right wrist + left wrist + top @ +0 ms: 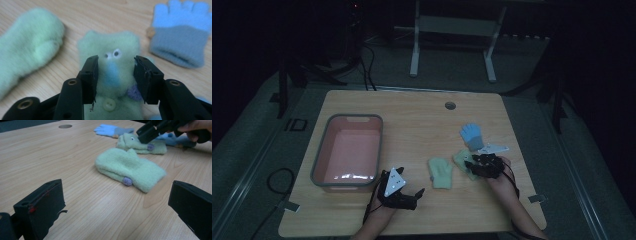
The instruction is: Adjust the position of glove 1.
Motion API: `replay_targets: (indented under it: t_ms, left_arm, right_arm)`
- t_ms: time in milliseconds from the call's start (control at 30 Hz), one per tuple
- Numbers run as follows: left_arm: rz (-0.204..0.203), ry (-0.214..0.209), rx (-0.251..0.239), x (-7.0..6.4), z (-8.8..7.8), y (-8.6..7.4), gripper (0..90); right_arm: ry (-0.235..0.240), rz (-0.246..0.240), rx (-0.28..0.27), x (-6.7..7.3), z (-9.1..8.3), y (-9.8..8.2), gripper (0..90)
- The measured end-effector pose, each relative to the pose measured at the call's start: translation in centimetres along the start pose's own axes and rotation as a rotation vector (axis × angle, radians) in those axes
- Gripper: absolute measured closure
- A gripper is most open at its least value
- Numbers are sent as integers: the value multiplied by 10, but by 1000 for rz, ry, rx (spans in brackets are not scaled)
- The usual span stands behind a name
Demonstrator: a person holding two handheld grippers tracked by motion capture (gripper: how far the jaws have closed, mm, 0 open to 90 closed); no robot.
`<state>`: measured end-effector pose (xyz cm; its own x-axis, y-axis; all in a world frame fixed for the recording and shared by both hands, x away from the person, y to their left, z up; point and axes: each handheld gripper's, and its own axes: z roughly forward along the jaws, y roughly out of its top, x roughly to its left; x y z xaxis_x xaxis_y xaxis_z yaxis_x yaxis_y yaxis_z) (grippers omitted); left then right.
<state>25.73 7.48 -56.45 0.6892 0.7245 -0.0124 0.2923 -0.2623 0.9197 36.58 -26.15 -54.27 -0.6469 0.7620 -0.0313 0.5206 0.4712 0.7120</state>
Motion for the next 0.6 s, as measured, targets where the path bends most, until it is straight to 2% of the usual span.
replay_targets:
  t_ms: [133, 267, 333, 400, 467, 600]
  left_arm:
    - [2, 0, 1, 0, 0, 0, 8]
    - [2, 0, 2, 0, 0, 0, 8]
    - [3, 3, 3, -1, 0, 0, 9]
    - [4, 2, 3, -1, 0, 0, 8]
    - [2, 1, 3, -1, 0, 0, 9]
    - [2, 1, 3, 0, 0, 0, 9]
  right_arm:
    - [21, 12, -14, -4, 2, -4, 565]
    - [27, 6, -14, -3, 3, -6, 675]
    - [14, -13, -8, 0, 4, -5, 739]
    - [11, -19, -6, 2, 4, -5, 767]
    - [-18, -46, -15, 7, 5, -5, 803]
    - [-58, -23, -17, 13, 4, -5, 842]
